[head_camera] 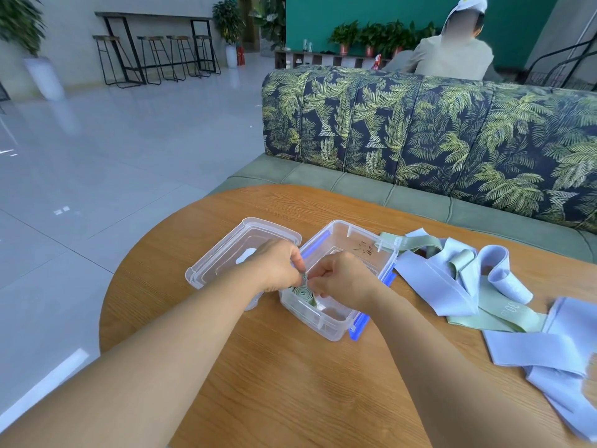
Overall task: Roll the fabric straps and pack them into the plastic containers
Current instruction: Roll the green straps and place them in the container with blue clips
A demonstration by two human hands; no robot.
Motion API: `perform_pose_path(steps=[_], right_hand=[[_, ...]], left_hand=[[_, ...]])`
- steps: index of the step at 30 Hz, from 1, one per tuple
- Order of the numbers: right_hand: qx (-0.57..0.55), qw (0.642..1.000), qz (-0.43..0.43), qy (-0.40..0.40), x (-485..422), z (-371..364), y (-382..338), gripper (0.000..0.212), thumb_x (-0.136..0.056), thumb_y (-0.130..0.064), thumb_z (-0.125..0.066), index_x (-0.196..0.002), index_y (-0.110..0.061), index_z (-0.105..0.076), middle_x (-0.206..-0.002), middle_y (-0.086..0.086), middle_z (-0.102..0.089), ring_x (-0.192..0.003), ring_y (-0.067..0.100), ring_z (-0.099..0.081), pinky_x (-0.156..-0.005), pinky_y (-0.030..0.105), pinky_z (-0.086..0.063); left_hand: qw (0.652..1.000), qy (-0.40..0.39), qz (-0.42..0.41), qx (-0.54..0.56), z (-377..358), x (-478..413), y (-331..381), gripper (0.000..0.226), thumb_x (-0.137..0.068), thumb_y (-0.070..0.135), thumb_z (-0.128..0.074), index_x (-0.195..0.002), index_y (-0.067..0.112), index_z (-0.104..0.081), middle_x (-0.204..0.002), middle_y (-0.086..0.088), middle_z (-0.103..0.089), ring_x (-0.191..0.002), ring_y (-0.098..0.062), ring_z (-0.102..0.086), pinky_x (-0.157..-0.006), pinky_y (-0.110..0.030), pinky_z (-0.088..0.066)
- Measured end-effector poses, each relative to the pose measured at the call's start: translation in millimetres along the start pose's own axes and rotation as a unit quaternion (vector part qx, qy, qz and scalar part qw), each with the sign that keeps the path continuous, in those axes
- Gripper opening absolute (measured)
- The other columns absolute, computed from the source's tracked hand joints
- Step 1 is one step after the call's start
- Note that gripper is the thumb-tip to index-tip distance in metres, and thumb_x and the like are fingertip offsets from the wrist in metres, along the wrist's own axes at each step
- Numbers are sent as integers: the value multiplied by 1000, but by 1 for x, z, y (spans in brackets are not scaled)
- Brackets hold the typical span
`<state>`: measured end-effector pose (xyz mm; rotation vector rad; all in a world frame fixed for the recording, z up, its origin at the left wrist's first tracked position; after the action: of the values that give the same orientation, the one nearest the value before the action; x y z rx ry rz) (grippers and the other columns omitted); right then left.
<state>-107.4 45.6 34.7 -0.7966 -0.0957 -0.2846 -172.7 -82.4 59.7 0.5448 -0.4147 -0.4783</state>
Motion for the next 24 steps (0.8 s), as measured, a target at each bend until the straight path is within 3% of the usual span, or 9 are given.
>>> perform_pose_path(steps=[8, 11, 13, 19, 24], right_hand=[[3, 1000, 3, -1, -1, -1, 0, 10, -81, -21, -70, -72, -22, -70, -71, -10, -68, -81, 19, -68, -81, 43, -57], [-1, 1000, 6, 3, -1, 0, 1, 10, -82, -21, -68, -73, -19, -70, -72, -9, -69, -82, 22, -69, -80, 43, -57], [-3, 1000, 10, 3, 0, 0, 0, 10, -83, -20, -68, -74, -17, -71, -71, -8, -69, -81, 23, -69, -80, 43, -57], [-38, 995, 31, 85, 8, 16, -7, 16, -86, -11, -59, -77, -12, -72, -75, -2, -72, -81, 24, -68, -73, 38, -57], [-68, 986, 46, 147, 27, 35, -14, 18, -87, -12, -57, -77, -13, -72, -72, -4, -72, -73, 24, -66, -66, 35, -54]], left_hand=[[1000, 10, -10, 22, 2, -4, -5, 26, -81, 20, -76, -100, 25, -59, -108, 1, -46, -98, -18, -56, -72, -28, -48], [999, 12, -8, 38, 2, -8, -9, 24, -81, 19, -74, -95, 28, -57, -121, 0, -51, -116, -19, -54, -84, -36, -54], [999, 17, -4, 51, 3, -10, -10, 24, -81, 18, -72, -95, 29, -56, -123, -1, -54, -116, -19, -56, -86, -41, -55], [984, 139, -21, 113, 23, -3, -3, 15, -85, 20, -66, -97, 24, -59, -98, 1, -57, -100, -22, -61, -81, -40, -53], [969, 202, -68, 128, 38, 7, 16, 11, -86, 21, -65, -89, 28, -57, -113, 0, -61, -109, -18, -56, -95, -41, -47]])
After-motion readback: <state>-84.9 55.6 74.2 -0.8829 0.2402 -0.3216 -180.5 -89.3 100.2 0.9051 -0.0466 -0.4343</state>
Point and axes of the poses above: each hand's wrist, its own x-axis away from the middle knuckle, its own z-axis out of the back of the hand, y = z × x, the point moved 3 cm from there along -x, towards the middle knuckle
